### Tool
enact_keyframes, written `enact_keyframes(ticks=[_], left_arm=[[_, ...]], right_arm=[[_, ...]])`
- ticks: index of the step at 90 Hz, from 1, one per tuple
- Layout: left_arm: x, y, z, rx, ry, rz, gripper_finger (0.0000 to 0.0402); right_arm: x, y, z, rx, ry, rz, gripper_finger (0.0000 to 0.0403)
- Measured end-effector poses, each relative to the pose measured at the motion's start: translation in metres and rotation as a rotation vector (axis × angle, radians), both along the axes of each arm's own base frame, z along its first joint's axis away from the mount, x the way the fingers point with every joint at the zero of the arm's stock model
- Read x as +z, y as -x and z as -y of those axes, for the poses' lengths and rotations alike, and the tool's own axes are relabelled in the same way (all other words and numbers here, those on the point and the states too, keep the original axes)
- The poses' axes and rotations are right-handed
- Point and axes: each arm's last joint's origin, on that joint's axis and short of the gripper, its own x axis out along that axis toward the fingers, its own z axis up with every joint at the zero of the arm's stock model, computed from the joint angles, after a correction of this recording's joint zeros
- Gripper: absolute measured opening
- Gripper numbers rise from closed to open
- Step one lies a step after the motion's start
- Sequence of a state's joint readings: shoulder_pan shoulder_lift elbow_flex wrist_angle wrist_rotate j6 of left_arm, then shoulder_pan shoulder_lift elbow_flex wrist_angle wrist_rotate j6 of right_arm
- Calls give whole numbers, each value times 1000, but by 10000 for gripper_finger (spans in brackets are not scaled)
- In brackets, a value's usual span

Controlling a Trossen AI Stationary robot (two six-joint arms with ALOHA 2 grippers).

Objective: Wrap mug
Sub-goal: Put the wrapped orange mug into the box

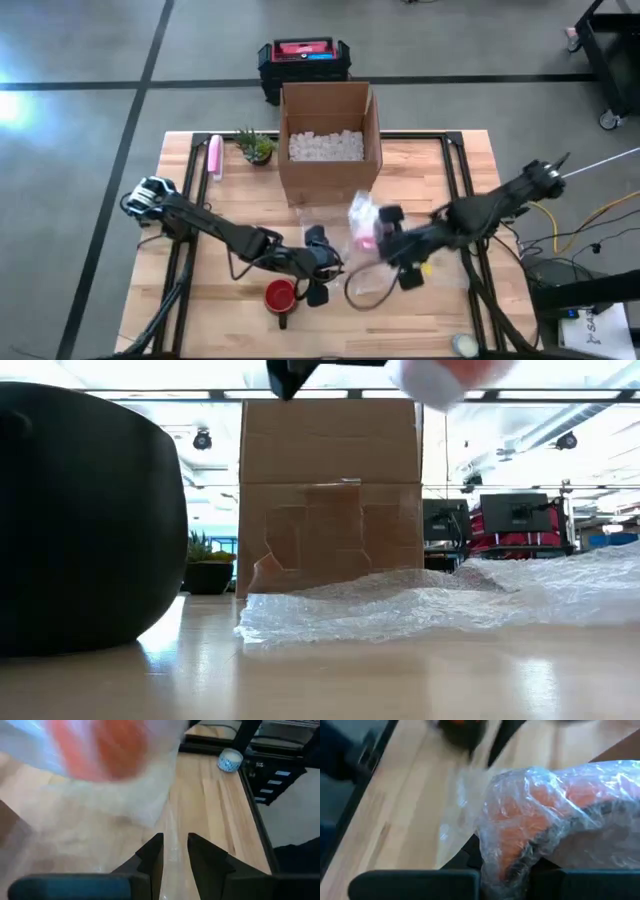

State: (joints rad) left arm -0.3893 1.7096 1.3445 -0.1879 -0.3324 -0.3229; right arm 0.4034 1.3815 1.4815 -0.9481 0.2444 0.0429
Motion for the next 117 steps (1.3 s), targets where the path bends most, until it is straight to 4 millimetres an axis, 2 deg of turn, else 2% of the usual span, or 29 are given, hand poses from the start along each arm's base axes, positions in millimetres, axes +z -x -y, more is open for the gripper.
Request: enact_keyframes(ticks=[24, 38, 55, 76, 86, 117], left_arm=[[-3, 1, -4, 14, -44, -10, 75], [-15, 4, -6, 14, -54, -44, 75], [-22, 7, -6, 7, -54, -66, 75], [-11, 13, -11, 0, -54, -38, 75], [-14, 18, -13, 4, -53, -48, 75], [-26, 26, -19, 23, -27, -39, 75]], right_arm=[[51, -17, 50, -34, 69, 186, 11], [66, -31, 71, -66, 120, 221, 11], [69, -52, 98, -118, 164, 219, 10], [79, -77, 123, -138, 209, 233, 10], [81, -88, 139, -126, 195, 235, 10], [80, -109, 215, -265, 141, 257, 10]])
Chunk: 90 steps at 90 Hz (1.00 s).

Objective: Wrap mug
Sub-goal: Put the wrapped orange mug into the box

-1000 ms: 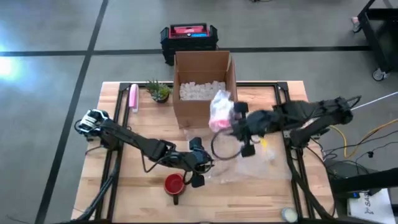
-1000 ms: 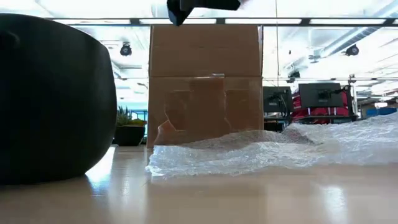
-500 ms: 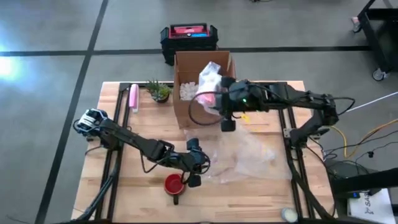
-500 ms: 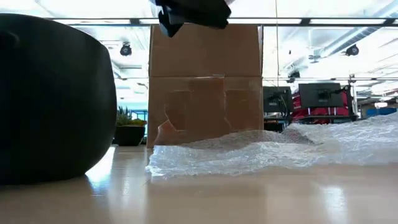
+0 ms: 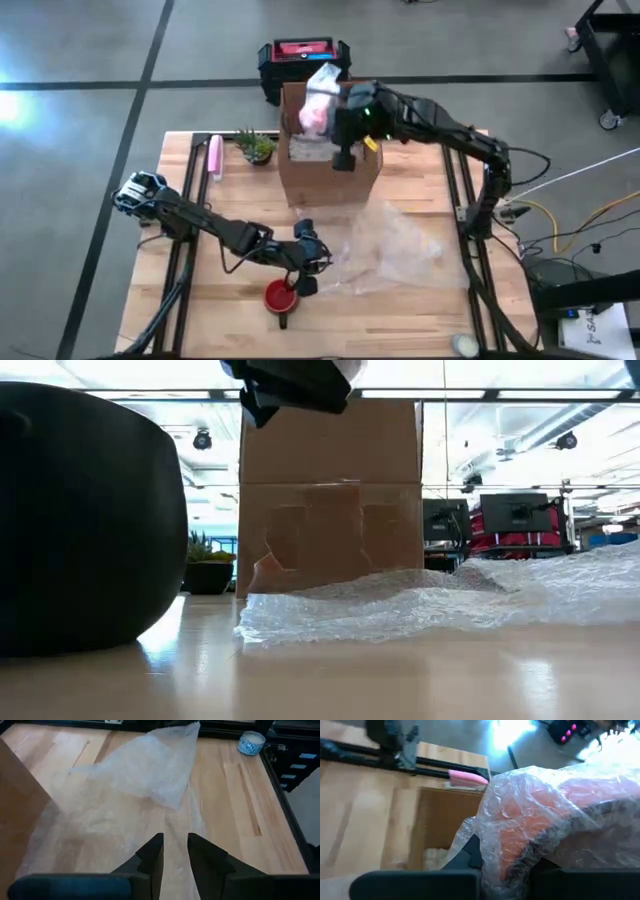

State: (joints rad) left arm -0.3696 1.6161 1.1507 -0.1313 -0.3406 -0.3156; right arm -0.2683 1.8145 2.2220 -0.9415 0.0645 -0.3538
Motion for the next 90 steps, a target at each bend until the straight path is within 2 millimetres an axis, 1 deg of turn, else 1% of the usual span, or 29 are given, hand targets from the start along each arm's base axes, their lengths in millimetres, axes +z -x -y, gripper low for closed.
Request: enact_keyframes(ticks=[8, 16, 29, 35, 44, 53, 61, 78, 84, 90], left_arm=[[-4, 1, -1, 0, -5, -13, 75], [-2, 1, -1, 2, 3, -8, 75], [-1, 1, -1, -4, 12, -7, 75], [-1, 1, -1, -3, 14, -7, 75], [-1, 1, -1, -5, 12, -10, 75], [-1, 1, 0, -7, 14, -9, 75], [-2, 1, 0, -9, 14, -10, 75], [-2, 1, 0, -9, 14, -10, 75], [-2, 1, 0, -9, 14, -10, 75], [-2, 1, 0, -9, 14, -9, 75]], right_arm=[[-6, -2, 23, -43, -39, -3, 10], [-20, -1, 45, -85, -87, -45, 10], [-58, -5, 85, -138, -190, -153, 10], [-78, -9, 98, -147, -265, -195, 10], [-104, -16, 110, -156, -339, -259, 10], [-130, -23, 116, -149, -401, -336, 10], [-150, -28, 119, -150, -433, -388, 10], [-180, -36, 123, -145, -470, -466, 10], [-189, -38, 124, -145, -478, -482, 11], [-194, -40, 125, -147, -486, -492, 20]])
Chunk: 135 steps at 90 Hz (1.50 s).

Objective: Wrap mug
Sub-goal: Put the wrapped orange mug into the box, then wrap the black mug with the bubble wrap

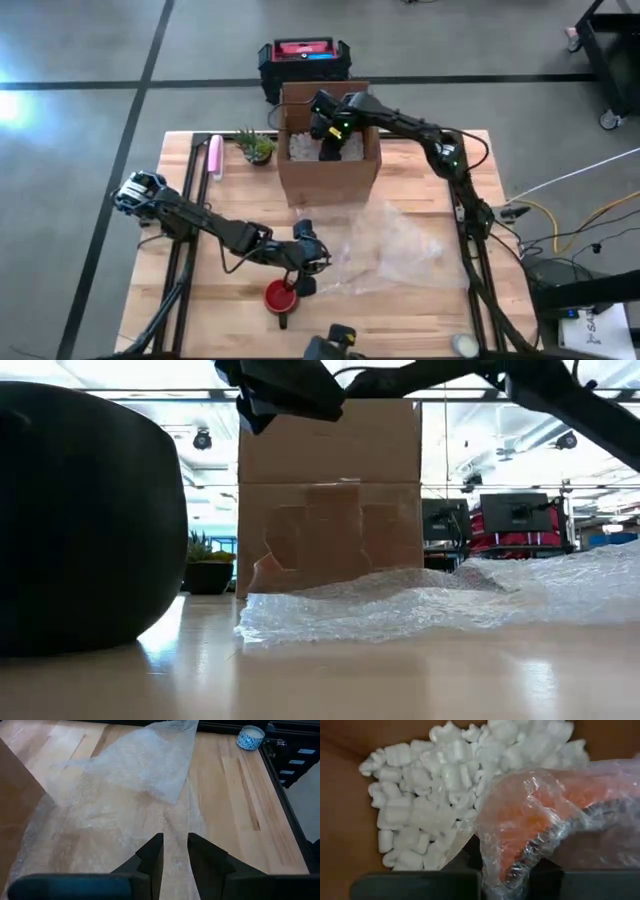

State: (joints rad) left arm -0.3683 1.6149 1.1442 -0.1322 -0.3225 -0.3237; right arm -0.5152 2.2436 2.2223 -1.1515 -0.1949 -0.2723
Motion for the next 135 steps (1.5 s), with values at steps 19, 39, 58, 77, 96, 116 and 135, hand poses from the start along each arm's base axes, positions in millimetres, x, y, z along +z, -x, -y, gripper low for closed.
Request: enact_keyframes(ticks=[19, 39, 58, 77, 96, 116, 135], left_arm=[[0, 0, 0, -1, 1, 3, 75], [1, 0, 0, 0, 5, 7, 75], [1, -1, 0, 1, 7, 11, 75], [1, -1, 0, 5, 13, 12, 75], [-16, -9, 3, 15, 15, -25, 75], [-37, -26, -4, 49, 17, -73, 75], [-59, -48, -14, 101, 33, -138, 75]], right_arm=[[-15, -3, -2, -32, -38, -45, 96], [-3, 2, -7, -21, -43, -61, 204], [73, 22, -18, -16, 38, 59, 275], [154, 63, -49, -10, 106, 210, 303], [203, 105, -120, 106, 85, 242, 296], [206, 137, -213, 306, 7, 245, 274], [165, 164, -285, 418, -7, 294, 250]])
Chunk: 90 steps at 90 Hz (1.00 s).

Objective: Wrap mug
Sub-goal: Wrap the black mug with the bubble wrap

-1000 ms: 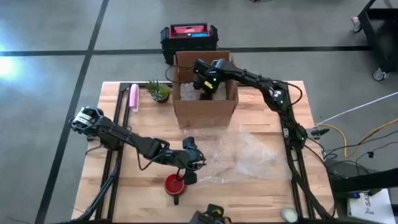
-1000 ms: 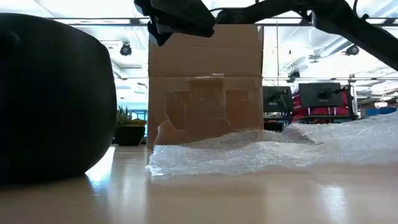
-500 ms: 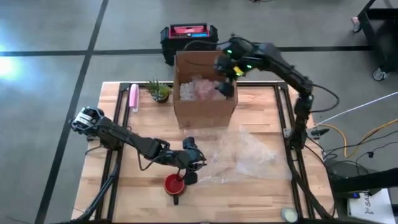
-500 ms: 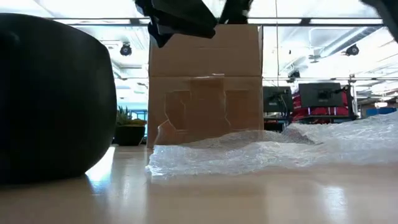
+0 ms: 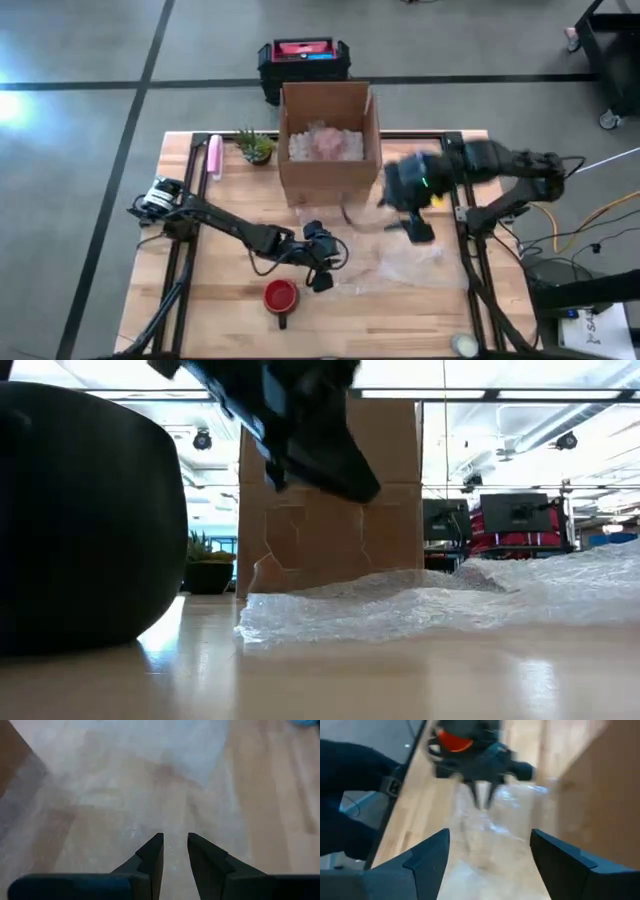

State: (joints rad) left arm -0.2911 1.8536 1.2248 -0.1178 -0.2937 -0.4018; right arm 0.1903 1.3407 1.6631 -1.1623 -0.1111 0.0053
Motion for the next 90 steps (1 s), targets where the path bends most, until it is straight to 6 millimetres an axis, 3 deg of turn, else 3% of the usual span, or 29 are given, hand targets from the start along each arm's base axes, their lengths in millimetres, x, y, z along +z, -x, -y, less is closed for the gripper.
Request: enact_keyframes(ticks=[11, 28, 55, 71, 90], left_arm=[[-11, -11, -6, 7, 0, -66, 75], [-24, -21, -15, -2, -6, -149, 75], [-45, -11, -18, -5, 6, -309, 75], [-47, -8, -18, -24, 38, -341, 70], [-53, -9, -20, -21, 31, -356, 37]], right_arm=[[-34, 17, -26, -20, 29, 4, 235], [-86, 36, -52, -97, 60, -53, 212], [-161, 49, -71, -136, 34, -149, 190], [-182, 55, -67, -183, 61, -176, 181], [-195, 58, -64, -193, 97, -202, 170]])
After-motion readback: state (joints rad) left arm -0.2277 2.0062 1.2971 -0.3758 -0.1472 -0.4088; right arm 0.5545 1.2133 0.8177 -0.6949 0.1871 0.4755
